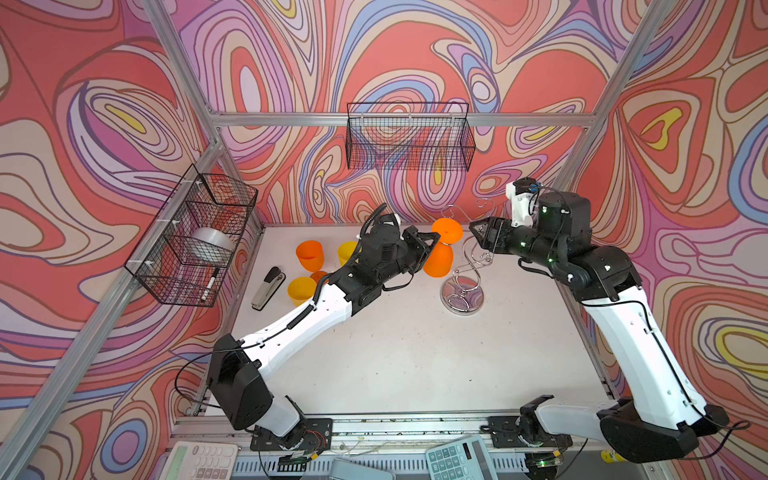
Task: Take the wine glass off the wine glass rack
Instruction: 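Slide the orange glass off the rack hook with the left gripper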
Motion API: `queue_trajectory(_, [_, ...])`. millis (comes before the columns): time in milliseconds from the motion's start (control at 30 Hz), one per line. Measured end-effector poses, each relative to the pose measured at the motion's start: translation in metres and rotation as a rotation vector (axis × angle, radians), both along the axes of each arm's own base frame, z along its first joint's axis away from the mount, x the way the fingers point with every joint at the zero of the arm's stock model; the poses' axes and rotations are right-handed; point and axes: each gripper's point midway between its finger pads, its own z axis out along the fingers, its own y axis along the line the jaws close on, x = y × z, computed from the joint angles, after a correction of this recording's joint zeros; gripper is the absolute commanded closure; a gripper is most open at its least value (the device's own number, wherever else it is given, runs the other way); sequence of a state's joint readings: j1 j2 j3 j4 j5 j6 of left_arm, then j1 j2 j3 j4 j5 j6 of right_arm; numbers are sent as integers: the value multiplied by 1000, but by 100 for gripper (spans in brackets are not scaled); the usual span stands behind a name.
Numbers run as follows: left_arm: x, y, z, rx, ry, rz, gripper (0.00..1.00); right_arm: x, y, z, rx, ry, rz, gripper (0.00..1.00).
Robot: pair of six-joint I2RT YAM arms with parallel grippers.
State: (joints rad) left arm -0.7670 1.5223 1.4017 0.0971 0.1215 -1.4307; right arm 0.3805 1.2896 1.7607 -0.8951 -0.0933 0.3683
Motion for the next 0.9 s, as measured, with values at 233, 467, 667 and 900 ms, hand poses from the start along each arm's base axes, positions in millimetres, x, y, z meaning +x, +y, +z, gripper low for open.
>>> queue_trajectory(233, [10, -8, 2, 4, -16, 5, 100, -2, -1, 2, 0, -7, -2, 38])
queue_trajectory(467, [19, -21, -13, 22, 4, -3, 100, -2, -3, 4, -7, -14, -8, 38])
queue_trajectory(667, [19, -28, -10, 12, -6, -16, 100, -2, -4, 5, -9, -17, -12, 38])
queue_trajectory(900, [19, -28, -9, 8, -10, -16, 100, -1, -4, 5, -10, -17, -13, 38])
